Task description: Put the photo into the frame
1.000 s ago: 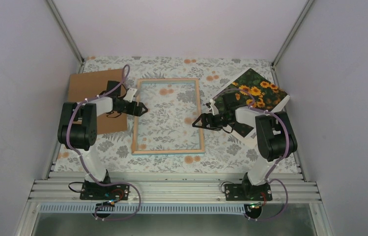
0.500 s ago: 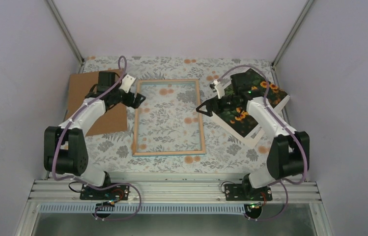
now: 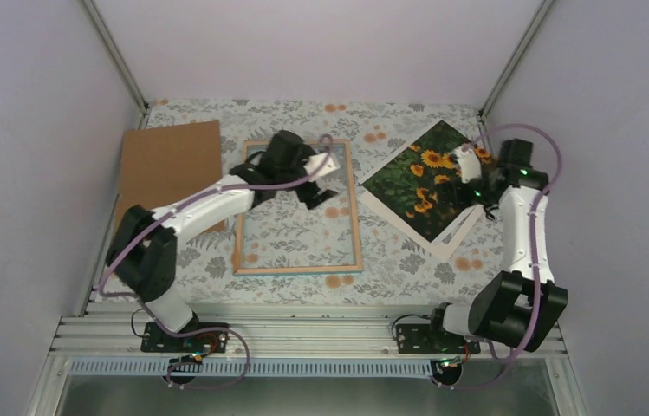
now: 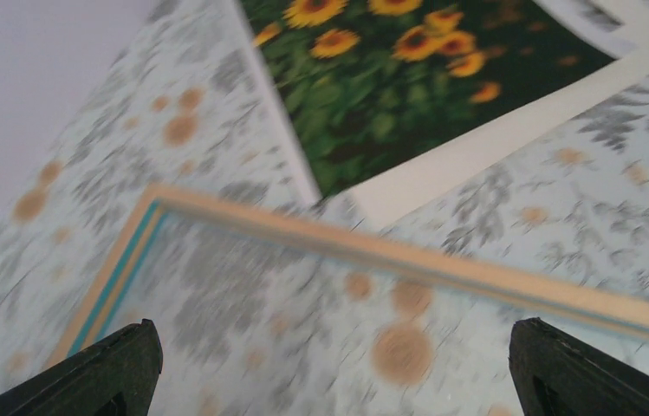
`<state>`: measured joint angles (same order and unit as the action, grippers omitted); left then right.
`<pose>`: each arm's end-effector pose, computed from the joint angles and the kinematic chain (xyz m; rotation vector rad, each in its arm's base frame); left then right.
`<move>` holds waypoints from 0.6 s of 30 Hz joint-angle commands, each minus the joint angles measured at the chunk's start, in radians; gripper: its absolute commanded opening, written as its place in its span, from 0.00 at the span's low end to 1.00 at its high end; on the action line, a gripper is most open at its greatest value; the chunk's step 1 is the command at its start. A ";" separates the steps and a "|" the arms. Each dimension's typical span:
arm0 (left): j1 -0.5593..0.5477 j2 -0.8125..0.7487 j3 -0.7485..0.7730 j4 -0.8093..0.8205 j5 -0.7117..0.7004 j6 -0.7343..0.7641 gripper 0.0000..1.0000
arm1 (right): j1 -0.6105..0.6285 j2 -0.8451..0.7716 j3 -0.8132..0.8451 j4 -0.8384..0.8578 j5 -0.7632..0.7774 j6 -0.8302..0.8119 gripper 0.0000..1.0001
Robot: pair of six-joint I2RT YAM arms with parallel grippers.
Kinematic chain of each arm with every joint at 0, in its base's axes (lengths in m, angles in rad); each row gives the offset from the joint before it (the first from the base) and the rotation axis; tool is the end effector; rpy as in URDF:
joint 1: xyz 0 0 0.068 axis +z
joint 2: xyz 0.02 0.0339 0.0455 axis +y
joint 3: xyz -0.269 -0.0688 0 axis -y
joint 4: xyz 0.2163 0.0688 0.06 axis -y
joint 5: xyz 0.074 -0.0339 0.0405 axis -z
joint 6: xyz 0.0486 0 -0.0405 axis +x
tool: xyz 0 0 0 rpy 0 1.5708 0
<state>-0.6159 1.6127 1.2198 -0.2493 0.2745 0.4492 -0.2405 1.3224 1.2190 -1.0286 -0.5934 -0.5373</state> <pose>0.2787 -0.2134 0.2825 1.2527 1.8247 -0.3960 0.2238 -0.0269 0.3081 -0.5332 2.4245 0.4912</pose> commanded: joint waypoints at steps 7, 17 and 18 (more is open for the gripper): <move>-0.268 0.321 0.303 0.075 0.037 0.061 1.00 | -0.345 0.051 -0.132 -0.099 0.179 -0.211 0.92; -0.349 0.597 0.569 0.036 -0.021 -0.022 0.97 | -0.376 0.206 -0.188 0.103 0.369 0.028 0.73; -0.350 0.614 0.587 0.030 -0.024 -0.031 0.97 | -0.376 0.210 -0.189 0.120 0.374 0.037 0.73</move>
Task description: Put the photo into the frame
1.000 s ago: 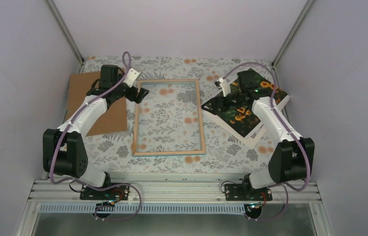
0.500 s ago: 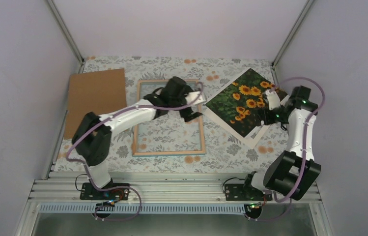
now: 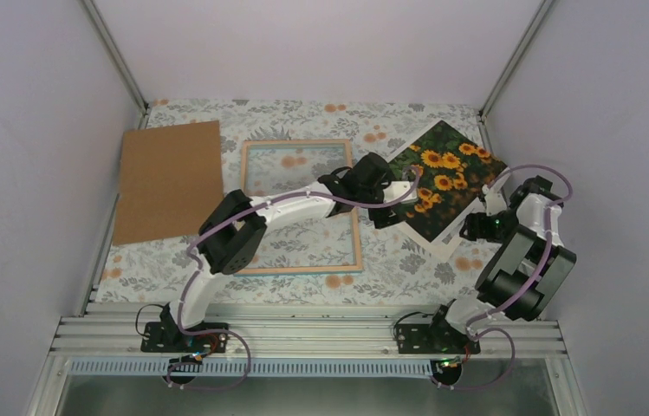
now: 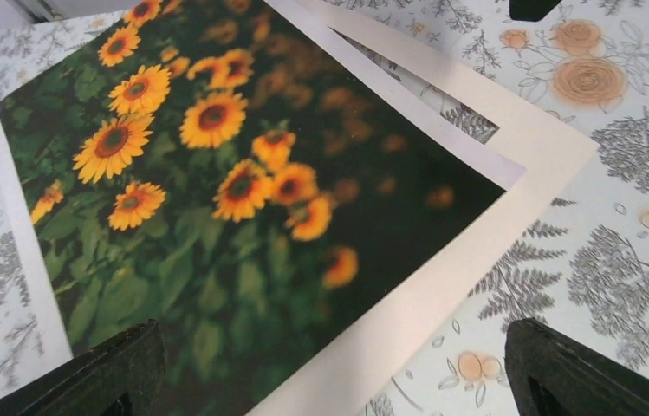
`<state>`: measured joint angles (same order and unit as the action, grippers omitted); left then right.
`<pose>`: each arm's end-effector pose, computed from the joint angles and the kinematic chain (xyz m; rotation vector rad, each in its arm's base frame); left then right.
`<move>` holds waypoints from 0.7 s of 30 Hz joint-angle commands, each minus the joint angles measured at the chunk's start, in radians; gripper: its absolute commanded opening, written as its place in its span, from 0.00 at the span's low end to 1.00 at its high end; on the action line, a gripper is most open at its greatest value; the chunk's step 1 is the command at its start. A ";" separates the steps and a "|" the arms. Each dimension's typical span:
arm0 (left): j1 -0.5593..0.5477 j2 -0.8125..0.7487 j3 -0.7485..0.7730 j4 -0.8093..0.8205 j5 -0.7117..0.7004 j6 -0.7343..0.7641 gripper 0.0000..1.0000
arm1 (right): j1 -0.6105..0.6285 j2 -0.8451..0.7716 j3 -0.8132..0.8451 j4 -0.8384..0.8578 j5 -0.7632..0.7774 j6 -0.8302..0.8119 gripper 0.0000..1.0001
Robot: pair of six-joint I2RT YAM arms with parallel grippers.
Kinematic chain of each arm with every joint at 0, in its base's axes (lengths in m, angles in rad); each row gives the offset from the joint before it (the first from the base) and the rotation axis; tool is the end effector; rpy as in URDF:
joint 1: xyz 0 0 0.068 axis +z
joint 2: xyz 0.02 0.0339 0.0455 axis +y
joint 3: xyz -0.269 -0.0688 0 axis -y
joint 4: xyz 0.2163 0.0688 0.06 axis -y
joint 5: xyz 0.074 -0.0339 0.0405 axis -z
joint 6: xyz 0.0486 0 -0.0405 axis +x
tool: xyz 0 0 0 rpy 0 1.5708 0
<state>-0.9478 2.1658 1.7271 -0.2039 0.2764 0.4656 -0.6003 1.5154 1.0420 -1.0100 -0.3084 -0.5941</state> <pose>0.2744 -0.4047 0.2263 1.5727 1.6019 -0.5701 0.2026 -0.1208 0.2170 -0.0107 2.8815 0.2995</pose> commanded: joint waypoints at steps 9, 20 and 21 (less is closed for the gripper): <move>-0.018 0.078 0.087 -0.031 0.044 -0.050 0.97 | 0.073 0.017 -0.106 0.184 0.146 -0.054 0.79; -0.041 0.118 0.105 0.025 0.030 -0.105 0.95 | -0.013 0.179 -0.011 0.103 -0.120 0.072 0.84; -0.043 0.127 0.120 0.029 0.027 -0.104 0.94 | -0.026 0.197 0.006 0.100 -0.142 0.092 0.84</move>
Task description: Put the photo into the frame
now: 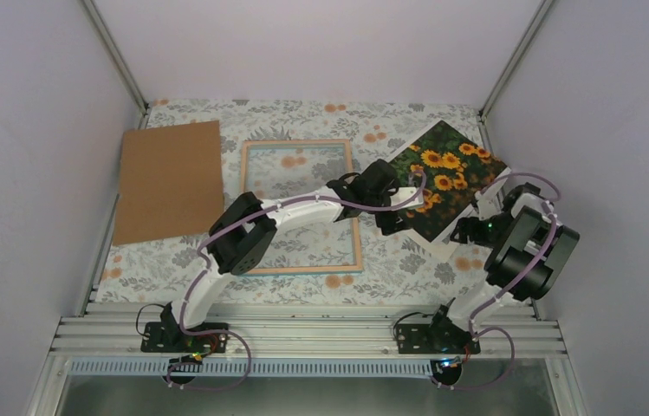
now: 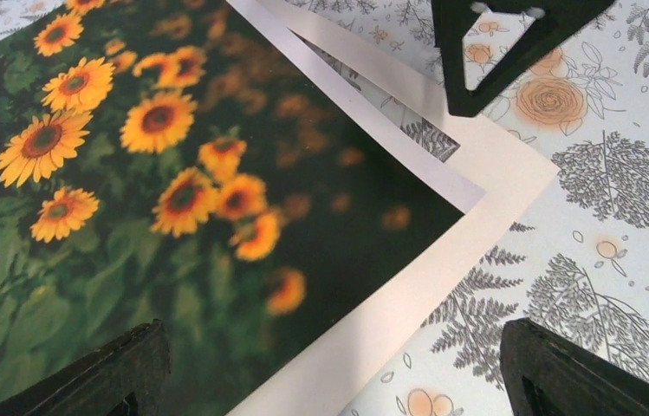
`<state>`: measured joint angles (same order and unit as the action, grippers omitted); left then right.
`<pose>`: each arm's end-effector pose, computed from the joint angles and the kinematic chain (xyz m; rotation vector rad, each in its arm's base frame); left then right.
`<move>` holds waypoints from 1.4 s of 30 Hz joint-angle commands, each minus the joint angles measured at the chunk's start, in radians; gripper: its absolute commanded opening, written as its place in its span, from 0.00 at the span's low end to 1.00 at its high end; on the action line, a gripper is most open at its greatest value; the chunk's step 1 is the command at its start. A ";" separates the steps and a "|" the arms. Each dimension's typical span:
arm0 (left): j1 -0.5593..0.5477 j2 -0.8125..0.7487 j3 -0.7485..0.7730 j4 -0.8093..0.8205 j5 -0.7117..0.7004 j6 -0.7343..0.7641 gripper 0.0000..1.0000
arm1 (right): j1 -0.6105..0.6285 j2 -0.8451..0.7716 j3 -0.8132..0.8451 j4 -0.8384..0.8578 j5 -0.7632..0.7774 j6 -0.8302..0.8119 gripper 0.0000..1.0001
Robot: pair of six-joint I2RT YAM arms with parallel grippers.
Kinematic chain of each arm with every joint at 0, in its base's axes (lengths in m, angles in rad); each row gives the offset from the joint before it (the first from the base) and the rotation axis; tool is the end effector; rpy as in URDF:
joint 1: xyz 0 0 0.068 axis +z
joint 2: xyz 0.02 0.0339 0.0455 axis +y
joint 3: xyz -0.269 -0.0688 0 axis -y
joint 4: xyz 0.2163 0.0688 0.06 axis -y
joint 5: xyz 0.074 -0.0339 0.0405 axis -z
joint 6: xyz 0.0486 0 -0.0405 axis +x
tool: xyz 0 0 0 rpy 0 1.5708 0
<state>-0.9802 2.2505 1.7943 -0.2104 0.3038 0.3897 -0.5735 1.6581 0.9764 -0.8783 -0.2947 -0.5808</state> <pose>0.2687 -0.4270 0.2069 1.5720 1.6567 -0.6554 0.2181 -0.1241 0.1713 -0.0131 2.9505 0.3583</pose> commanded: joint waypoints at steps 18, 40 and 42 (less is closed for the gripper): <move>-0.017 0.334 0.421 -0.071 -0.079 -0.041 0.84 | -0.234 0.258 0.089 0.055 -0.451 0.319 0.75; -0.026 0.456 0.525 -0.165 0.001 -0.035 0.71 | -0.236 0.341 0.024 0.179 -0.703 0.338 0.47; -0.030 0.460 0.529 -0.172 0.006 -0.028 0.70 | -0.236 0.342 0.015 0.199 -0.721 0.347 0.41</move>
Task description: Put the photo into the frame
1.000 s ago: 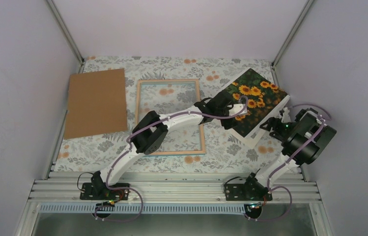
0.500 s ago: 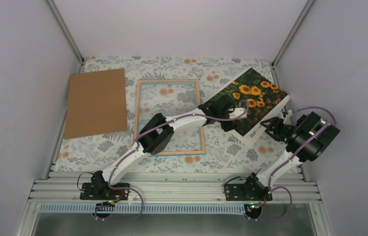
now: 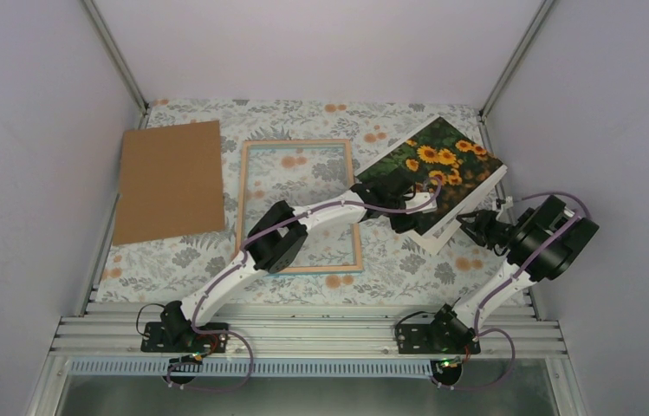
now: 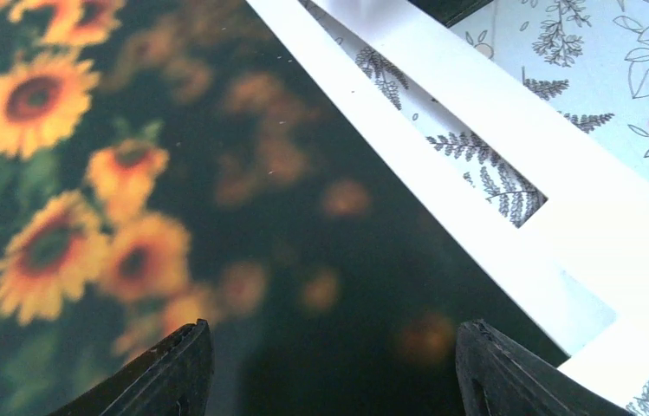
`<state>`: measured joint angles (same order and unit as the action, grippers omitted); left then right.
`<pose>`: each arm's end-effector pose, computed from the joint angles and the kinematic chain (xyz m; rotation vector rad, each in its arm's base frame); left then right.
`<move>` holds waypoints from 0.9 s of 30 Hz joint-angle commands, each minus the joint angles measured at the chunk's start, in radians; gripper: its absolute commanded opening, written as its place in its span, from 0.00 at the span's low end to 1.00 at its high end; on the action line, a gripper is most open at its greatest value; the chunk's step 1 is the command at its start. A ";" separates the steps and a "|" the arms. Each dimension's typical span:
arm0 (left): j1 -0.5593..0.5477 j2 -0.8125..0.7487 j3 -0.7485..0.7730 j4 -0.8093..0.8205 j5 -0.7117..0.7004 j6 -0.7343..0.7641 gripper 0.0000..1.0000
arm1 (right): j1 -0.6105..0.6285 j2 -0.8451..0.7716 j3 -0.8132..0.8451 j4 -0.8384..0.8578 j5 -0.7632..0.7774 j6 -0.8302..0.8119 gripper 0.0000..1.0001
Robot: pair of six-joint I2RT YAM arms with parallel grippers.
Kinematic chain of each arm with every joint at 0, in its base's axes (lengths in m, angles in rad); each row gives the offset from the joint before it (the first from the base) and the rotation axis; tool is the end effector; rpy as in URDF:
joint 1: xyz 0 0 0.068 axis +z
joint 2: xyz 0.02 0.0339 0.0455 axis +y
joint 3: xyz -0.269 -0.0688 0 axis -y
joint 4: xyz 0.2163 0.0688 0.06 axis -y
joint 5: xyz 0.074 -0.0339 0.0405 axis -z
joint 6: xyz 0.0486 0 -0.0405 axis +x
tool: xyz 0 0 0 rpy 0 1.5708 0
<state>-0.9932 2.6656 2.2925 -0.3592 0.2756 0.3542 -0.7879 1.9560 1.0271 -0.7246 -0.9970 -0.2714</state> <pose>0.3013 -0.4866 0.1330 1.5803 1.7467 -0.6386 0.2337 -0.1770 0.1254 0.6763 2.3450 1.1972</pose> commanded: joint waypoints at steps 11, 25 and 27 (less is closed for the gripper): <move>-0.020 0.074 0.074 -0.062 0.052 0.029 0.69 | 0.022 0.061 -0.046 0.179 -0.095 0.105 0.25; -0.018 0.065 0.052 -0.067 0.054 0.039 0.69 | 0.102 0.079 -0.035 0.322 -0.055 0.239 0.04; -0.012 0.052 0.048 -0.059 0.061 0.018 0.72 | 0.105 0.034 -0.038 0.306 -0.049 0.232 0.04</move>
<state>-1.0046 2.7113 2.3447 -0.3878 0.3260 0.3801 -0.6952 2.0254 0.9886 -0.4191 -1.0832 -0.0601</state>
